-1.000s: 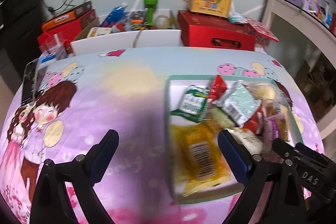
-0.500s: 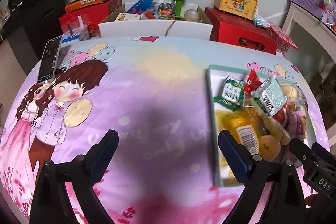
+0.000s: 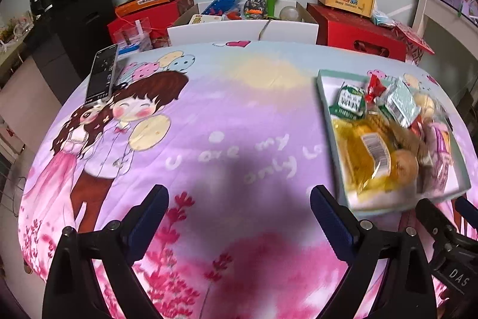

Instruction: Organize snacks

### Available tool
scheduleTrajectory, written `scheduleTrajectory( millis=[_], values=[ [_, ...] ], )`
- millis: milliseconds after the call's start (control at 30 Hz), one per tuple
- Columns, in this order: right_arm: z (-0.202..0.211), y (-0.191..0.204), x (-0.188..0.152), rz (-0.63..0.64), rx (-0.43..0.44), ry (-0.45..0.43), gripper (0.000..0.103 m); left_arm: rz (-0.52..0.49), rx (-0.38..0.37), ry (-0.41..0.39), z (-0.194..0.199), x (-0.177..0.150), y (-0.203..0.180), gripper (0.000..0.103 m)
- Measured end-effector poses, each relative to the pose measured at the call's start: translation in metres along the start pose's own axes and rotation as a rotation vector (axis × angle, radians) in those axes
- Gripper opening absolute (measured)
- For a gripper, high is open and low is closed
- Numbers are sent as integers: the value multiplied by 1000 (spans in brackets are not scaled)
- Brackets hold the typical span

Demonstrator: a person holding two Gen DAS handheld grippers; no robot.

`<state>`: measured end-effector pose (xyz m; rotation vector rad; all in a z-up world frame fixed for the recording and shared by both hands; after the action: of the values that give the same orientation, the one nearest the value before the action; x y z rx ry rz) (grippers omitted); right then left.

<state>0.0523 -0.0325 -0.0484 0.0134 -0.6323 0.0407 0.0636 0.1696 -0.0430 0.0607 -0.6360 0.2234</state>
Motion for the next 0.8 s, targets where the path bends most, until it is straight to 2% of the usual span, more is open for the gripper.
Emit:
scheduleTrajectory(
  millis=[333, 533, 800],
  values=[
    [18, 12, -16, 44, -23, -40, 103, -29, 28, 11, 19, -28, 13, 96],
    [22, 15, -14, 58, -38, -52, 103, -20, 28, 0, 23, -29, 18, 96],
    [15, 15, -16, 59, -50, -27, 103, -28, 38, 18, 19, -29, 18, 96]
  ],
)
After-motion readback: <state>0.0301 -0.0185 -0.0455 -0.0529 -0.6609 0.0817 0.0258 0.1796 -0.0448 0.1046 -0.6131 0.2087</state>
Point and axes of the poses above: each gripper's, at about its wrist camera, not at the fingertips, and z roughly against the way its jaws point, y to its left, x to its top, the point moved 5 cm from there along -z, roughly the way its jaws point, and after that the axes turned 6 degrees about z, right-handed, at the moved point
